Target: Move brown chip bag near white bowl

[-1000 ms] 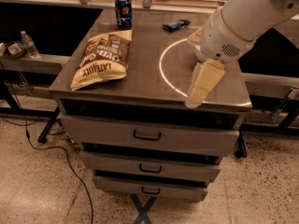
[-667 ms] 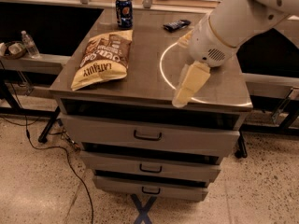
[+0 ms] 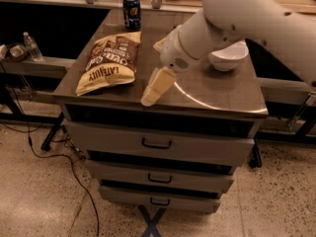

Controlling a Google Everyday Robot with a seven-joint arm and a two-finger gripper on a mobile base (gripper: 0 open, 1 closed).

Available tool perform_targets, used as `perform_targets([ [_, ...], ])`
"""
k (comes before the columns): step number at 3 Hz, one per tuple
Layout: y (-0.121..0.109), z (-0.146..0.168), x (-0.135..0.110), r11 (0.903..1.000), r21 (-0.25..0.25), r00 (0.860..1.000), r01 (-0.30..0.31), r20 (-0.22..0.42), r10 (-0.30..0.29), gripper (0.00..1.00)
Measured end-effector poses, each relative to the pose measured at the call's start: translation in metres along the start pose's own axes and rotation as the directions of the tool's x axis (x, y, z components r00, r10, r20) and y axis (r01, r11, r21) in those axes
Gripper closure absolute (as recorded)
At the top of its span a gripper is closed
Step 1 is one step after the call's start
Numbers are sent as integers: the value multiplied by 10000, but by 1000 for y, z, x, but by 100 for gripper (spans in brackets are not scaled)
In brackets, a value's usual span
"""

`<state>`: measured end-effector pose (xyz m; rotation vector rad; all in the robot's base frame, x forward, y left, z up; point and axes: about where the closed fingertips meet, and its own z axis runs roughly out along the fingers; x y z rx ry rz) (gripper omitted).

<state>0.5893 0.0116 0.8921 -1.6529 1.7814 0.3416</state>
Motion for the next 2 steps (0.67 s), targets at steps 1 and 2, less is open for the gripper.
perform_targets([
  [1,-18,42,-16,9997,158,9957,-205,902,189,0],
  [2,-26,68,-34,9982,136,9863,-586,1555,558,0],
])
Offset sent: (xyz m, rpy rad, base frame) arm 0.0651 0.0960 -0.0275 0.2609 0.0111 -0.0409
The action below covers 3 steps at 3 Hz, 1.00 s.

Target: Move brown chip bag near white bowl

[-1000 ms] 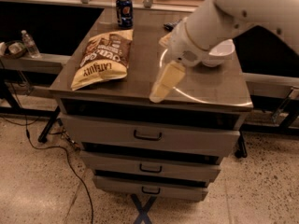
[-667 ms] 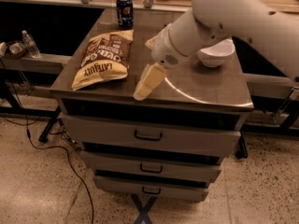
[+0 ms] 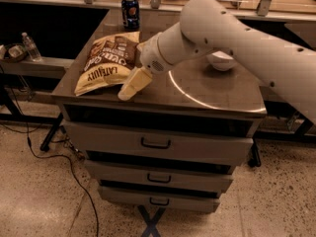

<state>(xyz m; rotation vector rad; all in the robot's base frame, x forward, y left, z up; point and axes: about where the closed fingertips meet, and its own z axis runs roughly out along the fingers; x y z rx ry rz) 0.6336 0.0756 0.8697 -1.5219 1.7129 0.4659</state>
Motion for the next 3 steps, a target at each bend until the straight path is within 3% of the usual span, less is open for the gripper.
perform_targets([
  [1,6,26,-11,9967,-240,9960,-771,442,781,23],
  [2,3,28,-11,9915,-84,9893,-1297,664,1300,54],
  [3,-4,18,-7,9864,301,9843,-1616,771,1589,77],
])
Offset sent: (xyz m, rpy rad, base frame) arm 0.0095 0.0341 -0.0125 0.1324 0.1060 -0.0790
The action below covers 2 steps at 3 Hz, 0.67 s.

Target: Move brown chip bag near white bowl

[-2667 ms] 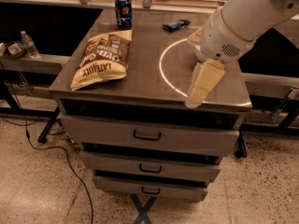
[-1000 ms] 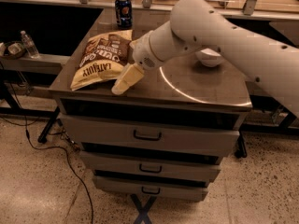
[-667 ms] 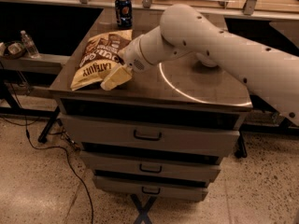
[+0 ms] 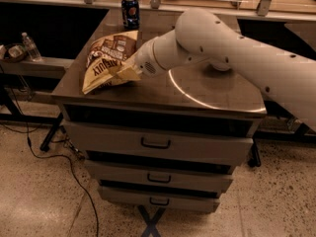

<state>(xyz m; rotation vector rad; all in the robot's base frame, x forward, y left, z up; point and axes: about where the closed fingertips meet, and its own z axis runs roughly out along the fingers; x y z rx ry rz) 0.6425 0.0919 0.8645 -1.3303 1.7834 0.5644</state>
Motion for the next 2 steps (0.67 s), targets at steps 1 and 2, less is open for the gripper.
perform_targets([
  [1,-14,-29,14,9957,814,9991,-432,61,428,99],
  [2,-31,-74,37,9787,1876,9964,-831,-8,847,100],
])
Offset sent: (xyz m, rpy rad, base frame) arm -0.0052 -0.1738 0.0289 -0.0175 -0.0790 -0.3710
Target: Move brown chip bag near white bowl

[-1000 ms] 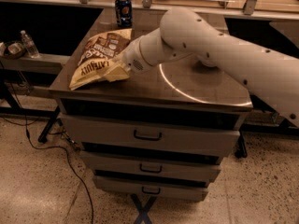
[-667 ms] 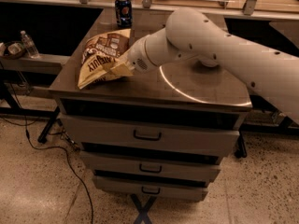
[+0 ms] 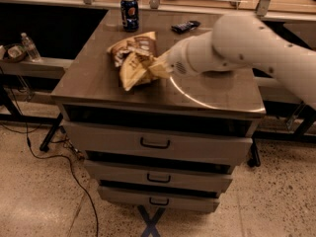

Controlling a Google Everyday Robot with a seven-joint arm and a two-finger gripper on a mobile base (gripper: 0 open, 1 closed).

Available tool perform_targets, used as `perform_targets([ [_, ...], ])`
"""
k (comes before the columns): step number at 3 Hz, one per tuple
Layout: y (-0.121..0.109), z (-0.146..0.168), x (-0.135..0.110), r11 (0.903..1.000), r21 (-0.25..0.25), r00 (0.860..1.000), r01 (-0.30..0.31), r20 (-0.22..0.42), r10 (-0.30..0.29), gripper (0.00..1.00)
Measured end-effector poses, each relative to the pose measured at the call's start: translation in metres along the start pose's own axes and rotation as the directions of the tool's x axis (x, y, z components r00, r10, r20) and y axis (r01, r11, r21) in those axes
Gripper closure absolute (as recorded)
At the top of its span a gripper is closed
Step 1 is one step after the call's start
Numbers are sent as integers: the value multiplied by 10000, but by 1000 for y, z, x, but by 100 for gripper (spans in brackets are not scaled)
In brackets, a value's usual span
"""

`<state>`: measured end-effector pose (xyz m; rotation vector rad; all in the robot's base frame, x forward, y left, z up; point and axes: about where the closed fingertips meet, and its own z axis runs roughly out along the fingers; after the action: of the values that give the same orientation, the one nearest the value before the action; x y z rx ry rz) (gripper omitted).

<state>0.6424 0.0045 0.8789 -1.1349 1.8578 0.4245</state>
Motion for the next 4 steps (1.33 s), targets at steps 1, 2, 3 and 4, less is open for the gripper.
perform_targets([
  [1,-22,-39,22,9963,830,9993,-237,-269,260,100],
  [2,-35,-66,42,9896,1375,9971,-433,-564,515,100],
  [3,-45,-82,57,9845,1677,9944,-513,-832,659,100],
  [4,-56,-93,67,9832,1753,9912,-504,-1119,707,83],
])
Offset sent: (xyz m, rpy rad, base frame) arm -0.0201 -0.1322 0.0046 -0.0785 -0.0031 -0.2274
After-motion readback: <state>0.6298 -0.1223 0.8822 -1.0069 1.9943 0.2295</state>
